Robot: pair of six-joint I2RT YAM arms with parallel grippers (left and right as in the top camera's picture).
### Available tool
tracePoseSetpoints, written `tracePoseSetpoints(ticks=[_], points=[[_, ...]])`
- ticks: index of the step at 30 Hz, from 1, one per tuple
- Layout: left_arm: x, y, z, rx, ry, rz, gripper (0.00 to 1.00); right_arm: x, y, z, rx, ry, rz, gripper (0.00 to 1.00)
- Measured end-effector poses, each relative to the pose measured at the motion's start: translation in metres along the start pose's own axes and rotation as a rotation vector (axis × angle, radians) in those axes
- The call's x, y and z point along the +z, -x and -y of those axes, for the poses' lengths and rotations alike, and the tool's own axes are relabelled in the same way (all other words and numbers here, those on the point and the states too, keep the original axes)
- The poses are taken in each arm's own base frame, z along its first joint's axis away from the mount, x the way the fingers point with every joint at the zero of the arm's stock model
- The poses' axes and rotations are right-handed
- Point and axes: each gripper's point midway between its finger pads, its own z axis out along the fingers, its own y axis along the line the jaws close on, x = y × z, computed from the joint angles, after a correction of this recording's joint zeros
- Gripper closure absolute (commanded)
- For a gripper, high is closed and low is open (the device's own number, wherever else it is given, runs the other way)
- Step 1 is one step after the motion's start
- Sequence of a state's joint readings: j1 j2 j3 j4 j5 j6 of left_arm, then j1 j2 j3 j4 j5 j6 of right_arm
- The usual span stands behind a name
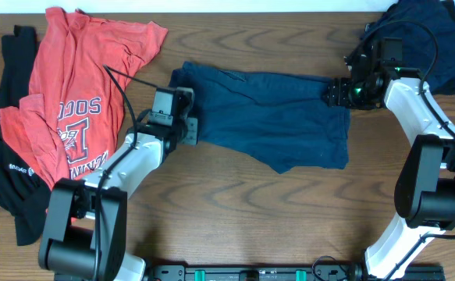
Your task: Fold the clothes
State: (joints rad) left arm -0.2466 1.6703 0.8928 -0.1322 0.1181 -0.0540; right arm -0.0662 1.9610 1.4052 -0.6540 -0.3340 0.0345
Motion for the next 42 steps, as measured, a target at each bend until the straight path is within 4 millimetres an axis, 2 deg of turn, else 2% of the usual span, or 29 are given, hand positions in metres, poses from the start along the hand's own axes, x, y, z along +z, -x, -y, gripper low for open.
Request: tracePoseSetpoints(ticks=[3,8,12,17,20,23,31,42], points=[[-0.005,0.021,0.002,0.014,0.008,0.085,0.89,0.0,0.0,-0.001,0.001,0.004,-0.001,0.31],[-0.006,0.04,-0.004,0.039,0.05,0.164,0.87,0.0,0.0,-0.001,0.0,0.007,0.0,0.31],[0.008,0.046,-0.007,0.07,0.067,0.192,0.87,0.0,0.0,-0.001,0.0,0.008,-0.001,0.32],[0.038,0.027,-0.013,0.09,0.084,0.132,0.87,0.0,-0.001,-0.001,0.001,0.007,-0.004,0.32],[0.043,0.016,-0.015,0.093,0.091,0.091,0.87,0.0,-0.001,-0.001,0.002,0.007,-0.003,0.31],[0.042,-0.001,-0.018,0.091,0.102,0.011,0.87,0.0,-0.001,-0.001,0.001,0.007,-0.004,0.31],[0.025,-0.032,-0.023,0.041,0.132,-0.16,0.87,0.0,0.003,-0.001,-0.004,0.007,0.011,0.29],[0.013,-0.054,-0.015,-0.005,0.089,-0.261,0.9,0.0,0.002,-0.001,-0.003,0.008,0.007,0.29]])
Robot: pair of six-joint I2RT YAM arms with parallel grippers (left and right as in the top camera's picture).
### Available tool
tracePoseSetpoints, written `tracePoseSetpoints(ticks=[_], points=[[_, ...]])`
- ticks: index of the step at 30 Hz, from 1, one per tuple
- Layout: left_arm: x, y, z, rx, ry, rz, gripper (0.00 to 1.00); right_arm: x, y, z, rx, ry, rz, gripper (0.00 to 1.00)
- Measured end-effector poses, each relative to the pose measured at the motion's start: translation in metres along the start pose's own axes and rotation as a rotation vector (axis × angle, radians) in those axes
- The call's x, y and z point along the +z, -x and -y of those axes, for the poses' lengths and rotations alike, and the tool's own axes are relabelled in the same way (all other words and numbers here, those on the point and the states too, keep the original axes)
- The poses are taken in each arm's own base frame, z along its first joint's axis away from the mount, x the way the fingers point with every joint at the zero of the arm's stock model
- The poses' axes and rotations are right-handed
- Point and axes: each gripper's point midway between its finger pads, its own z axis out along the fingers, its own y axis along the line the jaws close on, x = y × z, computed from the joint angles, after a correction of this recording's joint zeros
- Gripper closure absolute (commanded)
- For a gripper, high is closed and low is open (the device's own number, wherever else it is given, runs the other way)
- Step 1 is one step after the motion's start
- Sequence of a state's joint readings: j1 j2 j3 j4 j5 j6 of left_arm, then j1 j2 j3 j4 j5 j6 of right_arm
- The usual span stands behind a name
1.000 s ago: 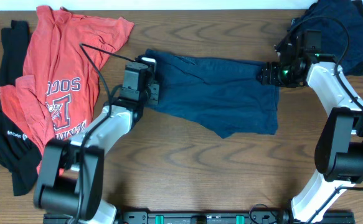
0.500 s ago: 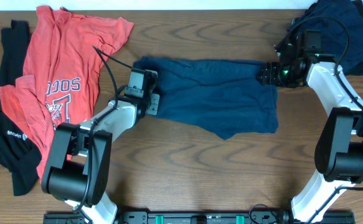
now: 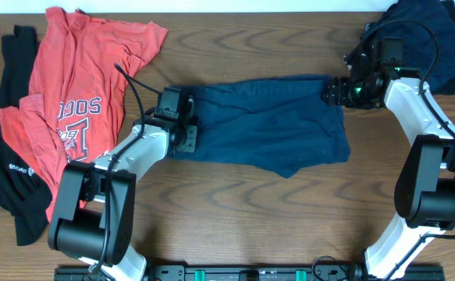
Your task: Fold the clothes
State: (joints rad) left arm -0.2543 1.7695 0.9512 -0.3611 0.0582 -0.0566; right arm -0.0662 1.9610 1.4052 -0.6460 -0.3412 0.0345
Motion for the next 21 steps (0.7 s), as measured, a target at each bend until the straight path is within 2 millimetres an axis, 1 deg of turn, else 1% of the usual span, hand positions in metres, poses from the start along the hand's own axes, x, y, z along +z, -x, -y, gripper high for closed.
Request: tracePoseSetpoints(ticks=[3,4,5,7,8,9,12,15,17,21], points=[[-0.004,-0.012,0.003,-0.011,-0.018,-0.045,0.91,0.0,0.0,0.0,-0.001,0.003,0.0,0.32],[-0.006,-0.016,0.003,-0.015,-0.022,-0.058,0.92,0.0,0.0,-0.001,-0.002,0.005,0.0,0.35],[-0.009,-0.021,0.004,-0.02,-0.027,-0.072,0.92,0.0,0.0,-0.001,-0.004,0.007,0.0,0.44],[-0.015,-0.03,0.004,-0.025,-0.032,-0.088,0.92,0.0,0.002,-0.003,-0.011,0.02,0.006,0.85],[-0.018,-0.031,0.004,-0.026,-0.033,-0.085,0.92,0.0,0.003,-0.004,-0.013,0.026,0.01,0.95],[-0.023,-0.03,0.003,-0.031,-0.033,-0.074,0.92,0.0,0.004,-0.006,-0.015,0.033,0.015,0.99],[-0.042,-0.015,0.0,-0.06,-0.038,0.006,0.92,0.0,0.009,-0.011,-0.023,0.062,0.035,0.99],[-0.062,0.0,-0.008,-0.09,-0.038,0.091,0.92,-0.001,0.014,-0.016,-0.033,0.094,0.056,0.99],[-0.067,0.003,-0.013,-0.104,-0.035,0.112,0.92,-0.001,0.015,-0.019,-0.035,0.113,0.06,0.99],[-0.067,0.003,-0.02,-0.129,-0.027,0.108,0.92,0.009,0.008,-0.02,-0.026,0.137,0.028,0.99]])
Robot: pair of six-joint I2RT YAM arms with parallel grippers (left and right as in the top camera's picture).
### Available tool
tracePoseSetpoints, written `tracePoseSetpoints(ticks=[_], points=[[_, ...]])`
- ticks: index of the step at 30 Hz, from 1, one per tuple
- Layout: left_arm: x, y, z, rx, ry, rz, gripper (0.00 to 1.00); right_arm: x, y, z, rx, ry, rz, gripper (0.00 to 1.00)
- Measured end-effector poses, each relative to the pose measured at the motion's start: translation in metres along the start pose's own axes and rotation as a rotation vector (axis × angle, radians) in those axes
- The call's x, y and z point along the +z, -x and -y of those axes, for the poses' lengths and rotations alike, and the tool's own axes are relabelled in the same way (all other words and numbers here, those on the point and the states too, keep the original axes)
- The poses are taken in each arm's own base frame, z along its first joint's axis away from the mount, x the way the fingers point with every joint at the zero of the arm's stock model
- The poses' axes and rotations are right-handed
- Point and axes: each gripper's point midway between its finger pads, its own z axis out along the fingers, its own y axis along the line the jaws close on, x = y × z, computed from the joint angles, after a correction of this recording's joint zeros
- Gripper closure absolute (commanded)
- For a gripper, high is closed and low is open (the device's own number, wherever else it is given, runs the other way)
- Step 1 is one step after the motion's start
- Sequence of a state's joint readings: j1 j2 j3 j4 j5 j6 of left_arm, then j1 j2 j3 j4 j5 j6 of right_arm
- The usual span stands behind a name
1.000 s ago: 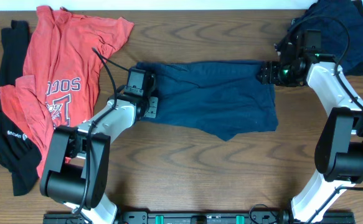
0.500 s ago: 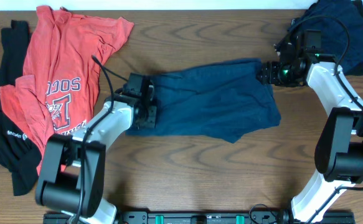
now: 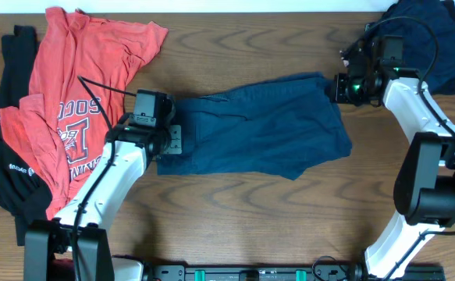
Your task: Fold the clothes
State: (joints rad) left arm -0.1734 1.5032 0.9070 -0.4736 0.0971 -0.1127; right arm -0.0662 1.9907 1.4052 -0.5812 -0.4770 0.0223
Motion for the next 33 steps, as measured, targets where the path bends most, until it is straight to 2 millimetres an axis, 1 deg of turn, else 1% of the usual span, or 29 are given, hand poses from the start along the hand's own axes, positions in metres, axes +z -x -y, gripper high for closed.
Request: tracePoseSetpoints(ticks=[1,2,4,7,8,10,13,15,19,22,25,29,33], points=[[0.0,0.0,-0.001,-0.005,0.0,-0.001,0.91,0.003,-0.003,0.001,0.004,0.003,-0.014,0.99],[0.0,-0.001,-0.001,-0.007,0.0,-0.005,0.87,0.006,-0.007,0.002,0.007,0.006,-0.029,0.99],[0.0,-0.004,0.0,-0.007,-0.009,-0.016,0.68,0.01,-0.015,0.004,0.013,0.01,-0.06,0.99],[0.0,-0.005,0.004,-0.017,-0.028,-0.022,0.49,0.014,-0.024,0.005,0.013,0.017,-0.094,0.99],[0.0,-0.005,0.004,-0.019,-0.034,-0.022,0.44,0.016,-0.026,0.006,0.013,0.018,-0.104,0.99],[0.0,-0.002,0.005,-0.036,-0.057,-0.016,0.38,0.02,-0.03,0.007,0.013,0.022,-0.117,0.99],[-0.002,0.006,0.007,-0.044,-0.115,0.008,0.35,0.025,-0.034,0.01,0.011,0.023,-0.133,0.99],[-0.003,0.008,0.005,-0.047,-0.146,0.015,0.34,0.026,-0.035,0.01,0.012,0.023,-0.137,0.99],[-0.005,0.011,-0.008,-0.074,-0.167,0.022,0.33,0.027,-0.038,0.011,0.011,0.023,-0.146,0.99],[-0.007,0.013,-0.02,-0.081,-0.178,0.031,0.32,0.032,-0.045,0.014,0.017,0.024,-0.173,0.99],[-0.008,0.014,-0.028,-0.076,-0.182,0.037,0.3,0.039,-0.051,0.018,0.021,0.024,-0.193,0.99],[-0.005,0.009,-0.03,-0.069,-0.187,0.016,0.3,0.041,-0.052,0.019,0.021,0.026,-0.198,0.99],[0.013,-0.005,-0.031,-0.068,-0.197,-0.06,0.3,0.041,-0.053,0.019,0.021,0.024,-0.199,0.99]])
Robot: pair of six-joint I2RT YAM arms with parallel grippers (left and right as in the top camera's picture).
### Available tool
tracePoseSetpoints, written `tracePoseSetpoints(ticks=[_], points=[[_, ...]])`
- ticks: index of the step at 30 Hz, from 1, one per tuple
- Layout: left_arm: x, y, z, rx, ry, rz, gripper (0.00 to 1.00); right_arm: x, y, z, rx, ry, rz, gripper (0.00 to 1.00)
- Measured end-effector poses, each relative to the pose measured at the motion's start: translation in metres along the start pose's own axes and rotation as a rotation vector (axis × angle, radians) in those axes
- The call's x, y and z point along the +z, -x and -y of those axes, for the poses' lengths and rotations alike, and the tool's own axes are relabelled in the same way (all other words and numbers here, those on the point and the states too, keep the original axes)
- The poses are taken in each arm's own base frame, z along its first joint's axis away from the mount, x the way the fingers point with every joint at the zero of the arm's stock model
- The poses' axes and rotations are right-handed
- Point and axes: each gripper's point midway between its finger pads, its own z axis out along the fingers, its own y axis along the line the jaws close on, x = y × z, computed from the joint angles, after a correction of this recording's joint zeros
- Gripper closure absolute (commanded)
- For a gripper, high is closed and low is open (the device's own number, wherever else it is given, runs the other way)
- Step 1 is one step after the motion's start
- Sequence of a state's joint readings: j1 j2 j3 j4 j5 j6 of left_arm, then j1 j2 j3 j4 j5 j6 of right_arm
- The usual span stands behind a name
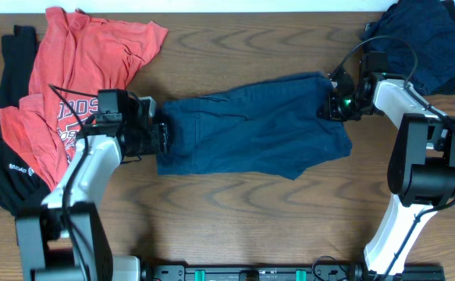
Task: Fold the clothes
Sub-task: 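Pull the folded shorts' ends apart with both grippers to smooth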
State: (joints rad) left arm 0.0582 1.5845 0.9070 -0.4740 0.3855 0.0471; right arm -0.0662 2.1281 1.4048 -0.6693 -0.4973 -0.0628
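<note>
Navy shorts (258,129) lie stretched across the middle of the wooden table, with their long side running left to right. My left gripper (161,134) sits at the shorts' left edge and looks shut on the cloth there. At the upper right corner of the shorts, my right gripper (334,105) also appears shut on the fabric. The fingertips of both are partly hidden by cloth and the wrists.
A red T-shirt (83,62) with white lettering lies spread at the back left, just behind the left arm. A black garment (8,168) lies along the far left edge. A dark navy pile (426,39) sits at the back right corner.
My left gripper has shifted slightly left, still at the shorts' left edge, and its arm now reaches in from further left. My right gripper has moved a little nearer and left, onto the shorts' corner.
At first the shorts lay slanted, left end toward the back, a gripper at each end. Then they stood straighter and stretched between the grippers. After that the left end was further left and nearer, and now the shorts lie flat and drawn out.
</note>
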Motion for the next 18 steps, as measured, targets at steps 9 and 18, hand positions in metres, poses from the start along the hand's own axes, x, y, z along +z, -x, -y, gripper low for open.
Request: tracePoseSetpoints(ticks=[9,18], points=[[0.025,-0.021,-0.017,-0.041,0.006,-0.107,0.28,0.0,0.0,0.0,0.0,0.0,0.0,0.98],[0.035,-0.012,-0.016,-0.002,-0.037,-0.099,0.27,0.0,0.0,0.0,0.0,-0.002,0.0,0.98]])
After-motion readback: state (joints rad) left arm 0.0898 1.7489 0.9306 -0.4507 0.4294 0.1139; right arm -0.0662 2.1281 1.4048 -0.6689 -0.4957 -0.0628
